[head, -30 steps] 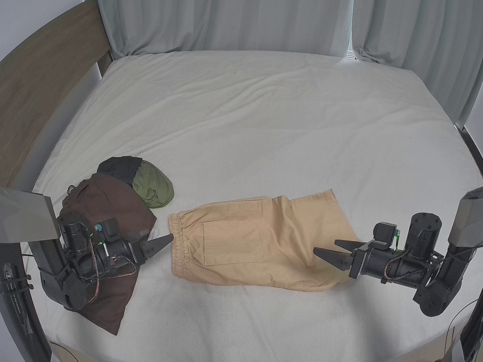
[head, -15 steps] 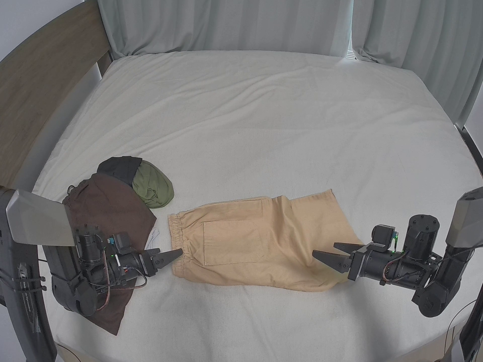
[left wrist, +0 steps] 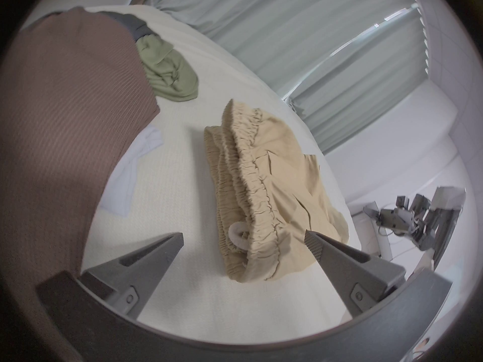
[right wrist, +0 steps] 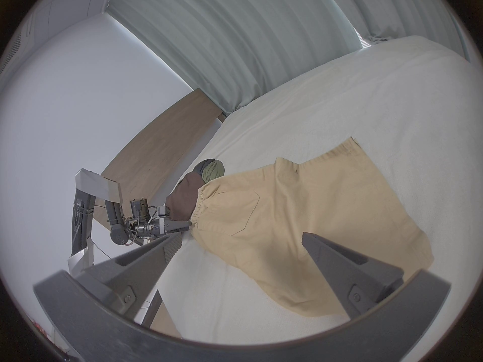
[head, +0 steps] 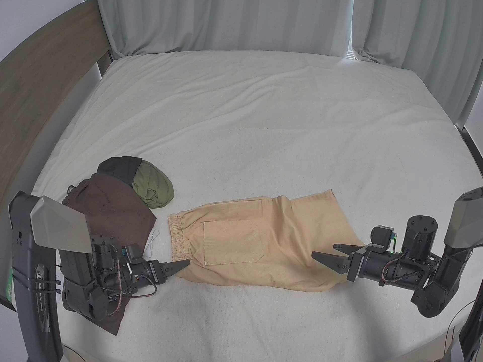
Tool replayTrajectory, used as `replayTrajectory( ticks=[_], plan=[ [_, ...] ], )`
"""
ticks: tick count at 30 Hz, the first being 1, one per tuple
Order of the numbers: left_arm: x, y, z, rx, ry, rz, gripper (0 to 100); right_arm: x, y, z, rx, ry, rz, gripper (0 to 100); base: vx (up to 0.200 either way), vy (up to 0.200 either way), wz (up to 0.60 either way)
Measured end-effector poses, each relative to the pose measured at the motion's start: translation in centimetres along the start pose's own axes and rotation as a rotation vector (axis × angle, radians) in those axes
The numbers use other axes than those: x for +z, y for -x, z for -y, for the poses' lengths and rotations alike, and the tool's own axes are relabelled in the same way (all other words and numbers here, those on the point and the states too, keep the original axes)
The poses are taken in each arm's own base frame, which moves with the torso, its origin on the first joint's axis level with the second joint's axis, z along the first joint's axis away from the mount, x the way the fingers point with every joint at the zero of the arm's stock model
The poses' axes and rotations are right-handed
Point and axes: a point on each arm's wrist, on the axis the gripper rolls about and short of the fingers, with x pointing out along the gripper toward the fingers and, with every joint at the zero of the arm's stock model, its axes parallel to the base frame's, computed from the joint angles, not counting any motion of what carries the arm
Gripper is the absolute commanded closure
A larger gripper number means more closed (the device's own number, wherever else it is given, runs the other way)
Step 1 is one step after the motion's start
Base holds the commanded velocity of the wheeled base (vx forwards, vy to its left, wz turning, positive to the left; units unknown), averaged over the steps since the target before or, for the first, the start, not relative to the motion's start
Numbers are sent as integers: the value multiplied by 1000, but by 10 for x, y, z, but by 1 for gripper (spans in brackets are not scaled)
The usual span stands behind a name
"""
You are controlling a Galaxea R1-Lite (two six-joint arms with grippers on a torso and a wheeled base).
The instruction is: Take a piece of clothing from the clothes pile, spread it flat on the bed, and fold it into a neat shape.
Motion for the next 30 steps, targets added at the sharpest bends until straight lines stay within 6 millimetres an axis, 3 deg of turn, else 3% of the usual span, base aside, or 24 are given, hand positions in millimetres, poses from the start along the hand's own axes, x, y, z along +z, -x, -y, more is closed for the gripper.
replayTrajectory(
  ticks=[14,30],
  plan=[
    [-3,-31,24,48,259,75,0,-3,-1,1,-3,19,-13,0,0,0,0],
    [1,-49,31,46,289,129,0,-5,-2,1,-3,18,-21,0,0,0,0]
  ],
)
